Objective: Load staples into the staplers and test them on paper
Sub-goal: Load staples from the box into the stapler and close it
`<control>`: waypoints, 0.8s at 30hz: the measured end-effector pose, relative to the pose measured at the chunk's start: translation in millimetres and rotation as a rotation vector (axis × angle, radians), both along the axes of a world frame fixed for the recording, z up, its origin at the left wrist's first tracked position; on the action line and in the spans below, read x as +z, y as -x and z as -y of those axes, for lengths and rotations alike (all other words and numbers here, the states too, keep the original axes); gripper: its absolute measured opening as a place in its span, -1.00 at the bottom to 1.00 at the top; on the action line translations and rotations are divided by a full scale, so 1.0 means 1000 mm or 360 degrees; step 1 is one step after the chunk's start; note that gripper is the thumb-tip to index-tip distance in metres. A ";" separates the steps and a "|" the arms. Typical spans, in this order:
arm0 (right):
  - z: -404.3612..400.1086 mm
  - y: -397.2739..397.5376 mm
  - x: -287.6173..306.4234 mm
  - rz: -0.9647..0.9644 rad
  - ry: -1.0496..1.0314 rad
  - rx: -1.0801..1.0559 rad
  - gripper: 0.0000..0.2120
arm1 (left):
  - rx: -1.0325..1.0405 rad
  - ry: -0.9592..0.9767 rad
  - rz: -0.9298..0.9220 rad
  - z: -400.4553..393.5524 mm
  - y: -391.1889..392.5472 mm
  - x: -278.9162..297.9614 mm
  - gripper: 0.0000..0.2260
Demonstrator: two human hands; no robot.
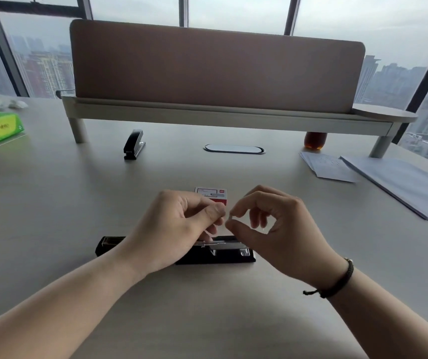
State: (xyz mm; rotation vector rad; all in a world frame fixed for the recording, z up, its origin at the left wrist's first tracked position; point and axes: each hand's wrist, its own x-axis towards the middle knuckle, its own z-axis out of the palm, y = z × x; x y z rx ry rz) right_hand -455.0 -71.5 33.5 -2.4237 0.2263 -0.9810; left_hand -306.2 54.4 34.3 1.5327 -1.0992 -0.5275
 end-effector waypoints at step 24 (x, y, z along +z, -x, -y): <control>0.024 0.008 0.000 -0.0643 -0.0309 0.0111 -0.95 | -0.0071 -0.0357 0.1231 -0.010 -0.005 -0.014 -0.83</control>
